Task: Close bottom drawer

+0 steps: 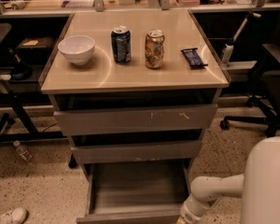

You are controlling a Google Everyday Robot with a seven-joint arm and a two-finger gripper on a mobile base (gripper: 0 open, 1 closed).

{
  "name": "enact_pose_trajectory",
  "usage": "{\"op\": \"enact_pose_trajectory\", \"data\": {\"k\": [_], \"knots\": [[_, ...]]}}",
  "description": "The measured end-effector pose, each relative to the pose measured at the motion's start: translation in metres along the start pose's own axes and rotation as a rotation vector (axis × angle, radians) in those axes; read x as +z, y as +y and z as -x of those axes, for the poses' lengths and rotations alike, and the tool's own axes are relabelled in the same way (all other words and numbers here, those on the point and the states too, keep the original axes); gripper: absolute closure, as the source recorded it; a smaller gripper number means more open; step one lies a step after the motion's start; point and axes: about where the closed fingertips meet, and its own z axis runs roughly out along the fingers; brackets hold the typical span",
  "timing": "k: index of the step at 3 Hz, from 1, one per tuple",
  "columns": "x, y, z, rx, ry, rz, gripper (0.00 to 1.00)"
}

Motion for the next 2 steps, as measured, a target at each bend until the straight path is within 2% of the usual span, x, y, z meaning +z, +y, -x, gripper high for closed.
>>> {"op": "enact_pose_trajectory", "data": {"k": [1,2], "knots": [[0.035,-0.027,-0.001,0.054,-0.005,-0.013,1.0],[0.058,-0.045,0.0,0.084,-0.003,-0.023,1.0]]}}
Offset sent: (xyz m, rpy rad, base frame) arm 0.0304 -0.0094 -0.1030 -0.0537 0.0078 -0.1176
